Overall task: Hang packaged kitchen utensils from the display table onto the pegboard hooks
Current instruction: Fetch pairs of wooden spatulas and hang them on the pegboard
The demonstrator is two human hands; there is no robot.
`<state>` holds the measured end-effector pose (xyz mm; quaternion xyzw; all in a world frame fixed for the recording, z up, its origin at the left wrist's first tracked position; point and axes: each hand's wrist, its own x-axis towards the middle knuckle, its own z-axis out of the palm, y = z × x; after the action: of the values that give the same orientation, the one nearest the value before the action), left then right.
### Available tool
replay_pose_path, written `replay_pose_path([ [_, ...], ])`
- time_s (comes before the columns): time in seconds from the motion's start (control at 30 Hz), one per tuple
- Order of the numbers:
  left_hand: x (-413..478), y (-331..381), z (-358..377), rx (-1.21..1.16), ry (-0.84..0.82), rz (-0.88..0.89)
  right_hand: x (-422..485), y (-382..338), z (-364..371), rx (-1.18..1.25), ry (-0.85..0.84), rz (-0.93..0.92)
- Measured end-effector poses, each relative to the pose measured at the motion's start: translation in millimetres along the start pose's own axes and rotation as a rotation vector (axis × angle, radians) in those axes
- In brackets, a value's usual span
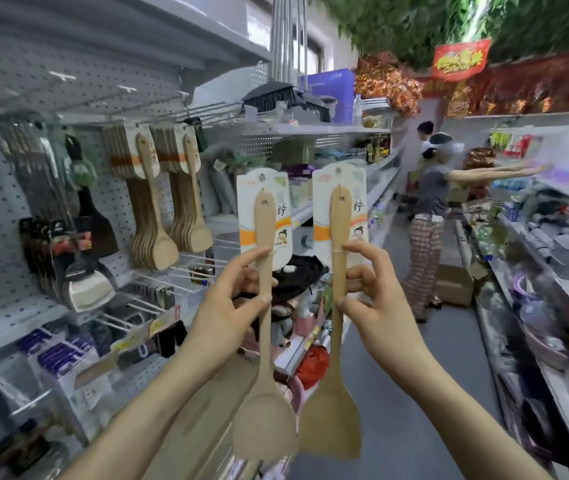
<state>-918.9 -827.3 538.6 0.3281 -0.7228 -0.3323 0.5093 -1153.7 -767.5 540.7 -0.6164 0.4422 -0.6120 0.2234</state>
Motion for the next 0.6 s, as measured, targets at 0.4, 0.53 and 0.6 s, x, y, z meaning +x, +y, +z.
replay_pose_path([
  [0.4,73,-41,-12,0.163,0.284,-0.076,139,93,21,0.204,-0.269,-0.022],
  [0.53,106,-75,-35,0.194,0.354,-0.107,195,131,53,0.216,-0.355,-0.051],
  [0.6,126,-91,-47,0.214,0.389,-0.126,222,146,70,0.228,-0.39,-0.051],
])
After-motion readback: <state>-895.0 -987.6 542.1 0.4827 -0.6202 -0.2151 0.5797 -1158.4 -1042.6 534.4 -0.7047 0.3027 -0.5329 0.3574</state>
